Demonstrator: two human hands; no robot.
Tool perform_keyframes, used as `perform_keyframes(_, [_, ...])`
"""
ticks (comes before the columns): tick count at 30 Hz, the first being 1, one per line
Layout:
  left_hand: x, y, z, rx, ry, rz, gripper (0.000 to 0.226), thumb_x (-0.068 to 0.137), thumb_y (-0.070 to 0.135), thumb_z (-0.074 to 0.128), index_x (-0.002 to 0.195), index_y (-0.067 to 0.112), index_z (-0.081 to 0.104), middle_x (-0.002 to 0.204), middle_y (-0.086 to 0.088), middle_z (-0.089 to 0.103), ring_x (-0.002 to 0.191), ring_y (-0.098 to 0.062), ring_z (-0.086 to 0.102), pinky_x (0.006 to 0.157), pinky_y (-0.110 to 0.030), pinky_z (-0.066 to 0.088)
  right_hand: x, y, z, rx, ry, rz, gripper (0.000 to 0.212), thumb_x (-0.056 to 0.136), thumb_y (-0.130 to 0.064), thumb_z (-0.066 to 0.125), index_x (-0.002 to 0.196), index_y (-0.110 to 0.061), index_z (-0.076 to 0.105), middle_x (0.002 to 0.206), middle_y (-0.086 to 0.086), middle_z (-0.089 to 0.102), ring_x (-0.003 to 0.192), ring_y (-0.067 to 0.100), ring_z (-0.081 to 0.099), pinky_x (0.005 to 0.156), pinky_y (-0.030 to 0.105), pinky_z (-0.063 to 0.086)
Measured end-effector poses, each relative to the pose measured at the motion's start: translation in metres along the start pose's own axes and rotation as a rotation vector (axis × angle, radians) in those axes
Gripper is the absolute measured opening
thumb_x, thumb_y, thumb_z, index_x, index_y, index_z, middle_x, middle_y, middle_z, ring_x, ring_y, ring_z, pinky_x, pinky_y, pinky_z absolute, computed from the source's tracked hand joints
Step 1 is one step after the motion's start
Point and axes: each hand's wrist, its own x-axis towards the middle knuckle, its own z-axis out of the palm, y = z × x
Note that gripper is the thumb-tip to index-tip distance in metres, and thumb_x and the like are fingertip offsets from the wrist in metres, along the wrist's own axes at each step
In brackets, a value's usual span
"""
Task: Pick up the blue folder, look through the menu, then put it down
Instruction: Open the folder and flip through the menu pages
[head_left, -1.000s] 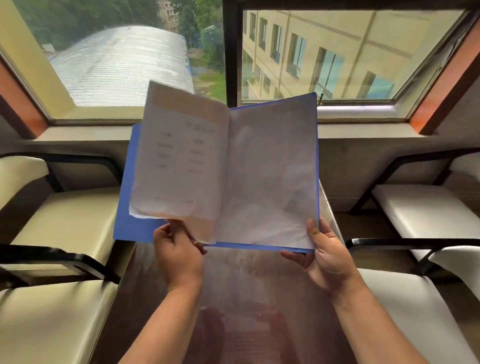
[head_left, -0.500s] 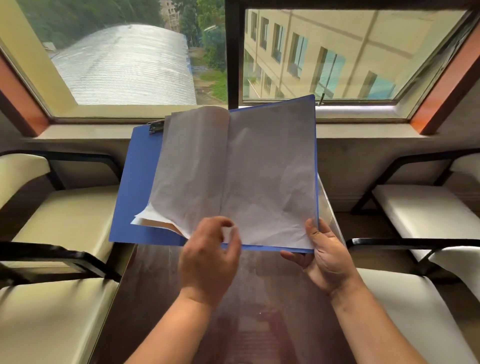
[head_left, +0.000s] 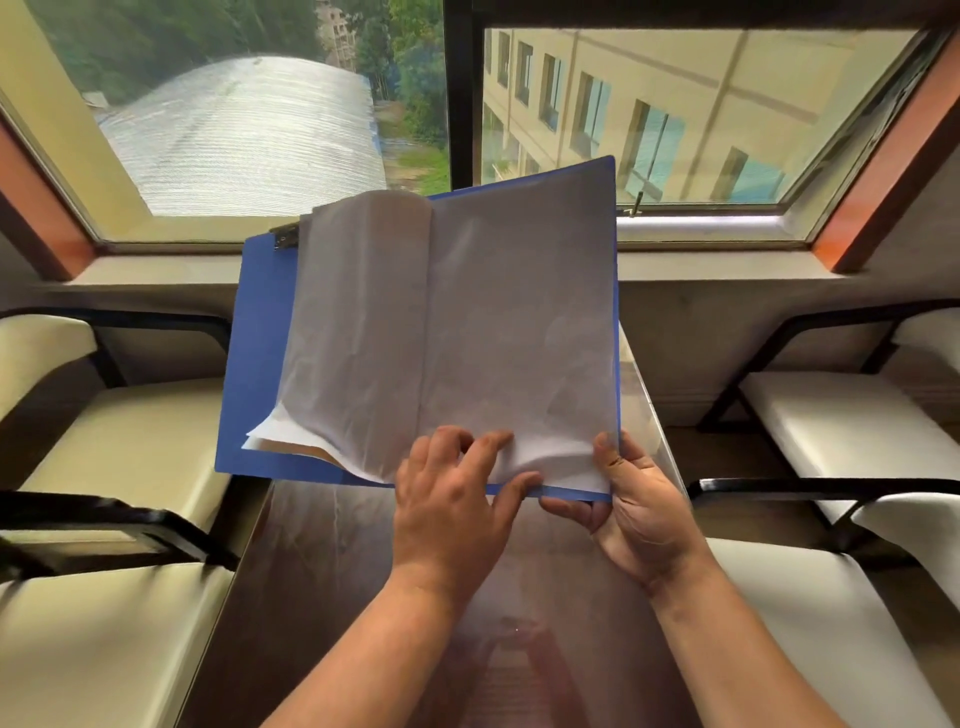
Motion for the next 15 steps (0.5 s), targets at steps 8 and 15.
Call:
perform_keyframes(8, [0.009, -0.004, -0.002, -0.052, 0.089, 0.036, 0.013, 0.093, 0.027, 0.078, 0.090, 0.014, 0.078, 0.084, -0.005, 0.069, 0.076, -0.030, 0.062, 0.068, -0.043, 0.054, -0.002, 0.002, 0.003, -0.052, 0.006, -0.009, 0.032, 0.096, -0.030, 0.059, 0.121, -0.028, 0.079, 0.121, 0.010, 0.079, 0.104, 0.038, 0.078, 0.061, 0.048, 0.069])
perform_keyframes(15, [0.011, -0.020, -0.007, -0.453, 0.248, -0.451, 0.022, 0.103, 0.057, 0.050, 0.090, 0.039, 0.053, 0.079, 0.013, 0.066, 0.070, -0.005, 0.062, 0.057, -0.032, 0.047, -0.002, -0.006, -0.004, -0.022, 0.033, -0.012, 0.030, 0.095, -0.028, 0.058, 0.111, -0.025, 0.083, 0.118, 0.013, 0.081, 0.105, 0.039, 0.077, 0.062, 0.053, 0.069])
